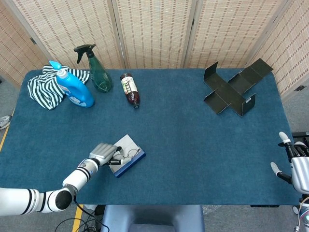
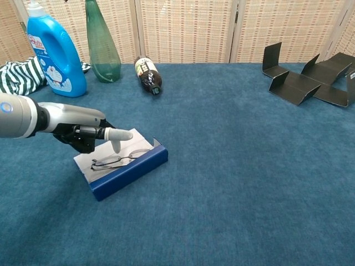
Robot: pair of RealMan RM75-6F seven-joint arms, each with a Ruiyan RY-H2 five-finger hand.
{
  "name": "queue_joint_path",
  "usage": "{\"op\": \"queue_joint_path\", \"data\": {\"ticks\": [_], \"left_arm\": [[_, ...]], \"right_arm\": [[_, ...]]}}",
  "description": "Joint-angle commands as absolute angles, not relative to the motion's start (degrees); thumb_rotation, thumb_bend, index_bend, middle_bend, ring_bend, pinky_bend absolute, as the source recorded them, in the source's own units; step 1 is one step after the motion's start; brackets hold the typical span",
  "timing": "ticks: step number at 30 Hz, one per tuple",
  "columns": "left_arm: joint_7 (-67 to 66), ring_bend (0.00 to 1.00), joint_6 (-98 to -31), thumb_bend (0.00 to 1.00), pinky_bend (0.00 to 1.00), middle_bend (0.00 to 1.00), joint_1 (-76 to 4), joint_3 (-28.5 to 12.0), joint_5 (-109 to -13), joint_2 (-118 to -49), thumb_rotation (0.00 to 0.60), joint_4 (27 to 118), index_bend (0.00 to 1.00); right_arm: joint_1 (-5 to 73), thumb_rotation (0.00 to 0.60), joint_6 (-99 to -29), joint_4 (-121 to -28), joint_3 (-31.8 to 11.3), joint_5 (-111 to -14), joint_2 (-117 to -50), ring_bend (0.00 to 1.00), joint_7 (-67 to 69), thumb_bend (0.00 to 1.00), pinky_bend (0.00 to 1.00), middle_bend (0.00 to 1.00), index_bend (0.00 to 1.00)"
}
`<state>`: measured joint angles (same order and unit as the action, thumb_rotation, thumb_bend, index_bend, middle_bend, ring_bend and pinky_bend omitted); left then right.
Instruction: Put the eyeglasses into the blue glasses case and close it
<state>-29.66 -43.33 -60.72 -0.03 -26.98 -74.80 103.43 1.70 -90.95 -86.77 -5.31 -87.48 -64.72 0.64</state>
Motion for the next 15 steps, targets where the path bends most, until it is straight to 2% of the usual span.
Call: {"op": "queue_joint_path", "data": {"ticks": [1,15], "left_arm": [[-29.47,1.0,-42.75,0.2,1.0,1.0,-61.13,0.5,-27.26,-74.71,0.0,103.78,0.33],[-28.78,1.0,-42.6,0.2,1.0,1.0,-63.23,1.9,-29.96,-76.37,0.0,105.67,0.33]], "right_arm": [[1.7,0.6,-90.94,-86.79,-5.29,-87.5,-64.74,0.4,0.6,0.27,0.25,0.33,0.05],[1.36,0.6,-91.33,-86.63,-5.18,-87.49,-64.75,0.41,0.8,0.27,0.25,0.33,0.05]]}}
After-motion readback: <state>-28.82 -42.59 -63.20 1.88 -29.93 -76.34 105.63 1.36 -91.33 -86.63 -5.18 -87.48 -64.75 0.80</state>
